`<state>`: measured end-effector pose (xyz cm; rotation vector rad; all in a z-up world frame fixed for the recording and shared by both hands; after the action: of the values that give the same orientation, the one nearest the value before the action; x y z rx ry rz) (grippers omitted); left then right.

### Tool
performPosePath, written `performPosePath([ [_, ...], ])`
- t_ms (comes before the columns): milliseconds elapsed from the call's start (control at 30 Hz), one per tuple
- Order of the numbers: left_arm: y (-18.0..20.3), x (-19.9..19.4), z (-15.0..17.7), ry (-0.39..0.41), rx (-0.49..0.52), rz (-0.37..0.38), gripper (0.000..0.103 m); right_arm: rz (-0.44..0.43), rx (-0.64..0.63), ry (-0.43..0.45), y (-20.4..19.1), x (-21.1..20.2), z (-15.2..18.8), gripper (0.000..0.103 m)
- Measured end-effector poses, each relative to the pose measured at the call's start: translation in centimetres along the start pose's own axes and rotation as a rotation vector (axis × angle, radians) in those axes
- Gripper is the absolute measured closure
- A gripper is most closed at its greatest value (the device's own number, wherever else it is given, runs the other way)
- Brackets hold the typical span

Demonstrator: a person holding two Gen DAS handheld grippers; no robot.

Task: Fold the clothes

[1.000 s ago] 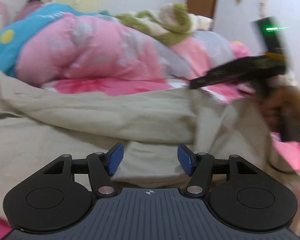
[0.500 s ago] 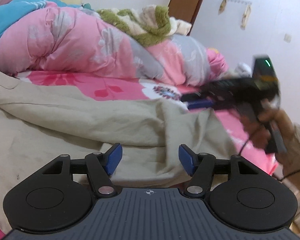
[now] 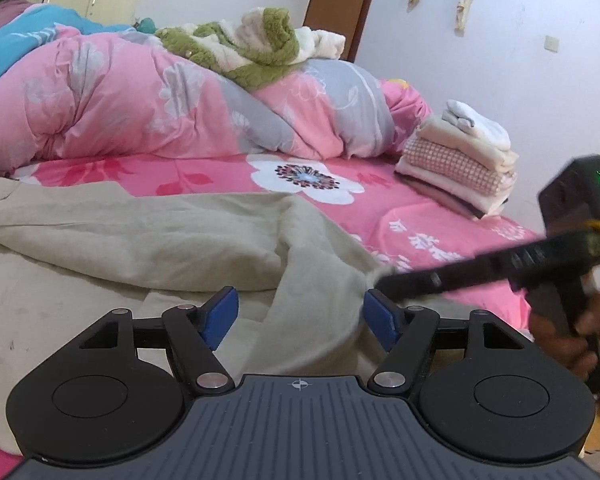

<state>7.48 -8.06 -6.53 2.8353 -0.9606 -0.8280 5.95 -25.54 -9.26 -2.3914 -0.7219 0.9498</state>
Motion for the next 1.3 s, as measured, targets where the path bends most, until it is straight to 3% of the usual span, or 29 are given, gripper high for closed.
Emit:
performPosePath([
  [100, -0.1, 0.9, 0.7, -0.034, 0.003, -0.033, 0.036, -0.015, -0.026, -0.016, -0.9, -0.1, 1.2, 0.055],
  [233, -0.1, 1.5, 1.5, -0.063, -0.025, -0.020, 0.051, -0.030, 0.077, 0.021, 0.3, -0.6, 0.4, 0.058],
  [333, 0.0, 1.6, 2.0, -0.073, -0.018, -0.008, 0.062, -0.037, 0.175, 0.026, 1.7, 0.2, -0.8, 0.067],
  [433, 0.2, 1.7, 2.4, -0.087, -0.002, -0.004, 0.069, -0.005, 0.190, -0.015, 2.4, 2.0, -1.4, 0.088],
  [467, 0.1, 1.7, 2.4, -0.087, 0.001, -0.004, 0.070, 0.006, 0.183, -0.029, 2.3, 2.6, -1.5, 0.099],
  [500, 0.1, 1.7, 2.5, -0.087, 0.004, -0.003, 0.070, 0.022, 0.167, -0.030, 2.2, 2.8, -1.6, 0.102],
  [633, -0.6, 1.5, 2.2, -0.073, -0.030, 0.021, 0.071, 0.096, 0.076, 0.057, 1.0, 1.8, -4.3, 0.103],
  [933, -1.8, 1.7, 2.1, -0.071, -0.093, 0.080, 0.072, 0.253, -0.156, 0.195, -1.3, 1.5, -14.0, 0.103],
  [1300, -3.0, 2.3, 2.9, -0.085, -0.113, 0.151, 0.074, 0.448, -0.420, 0.258, -2.1, 6.9, -25.7, 0.103],
])
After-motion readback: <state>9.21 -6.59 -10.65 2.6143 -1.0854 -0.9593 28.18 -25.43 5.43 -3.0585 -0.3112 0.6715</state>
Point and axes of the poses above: each gripper's, at about its wrist camera, not at the fingertips, and x roughly the way its jaws point, y to its right, z to its underside, the point moved 7 cm from there along x, roughly the way its jaws point, and after that the axes turned 4 degrees about -z, right-handed, at the moved point
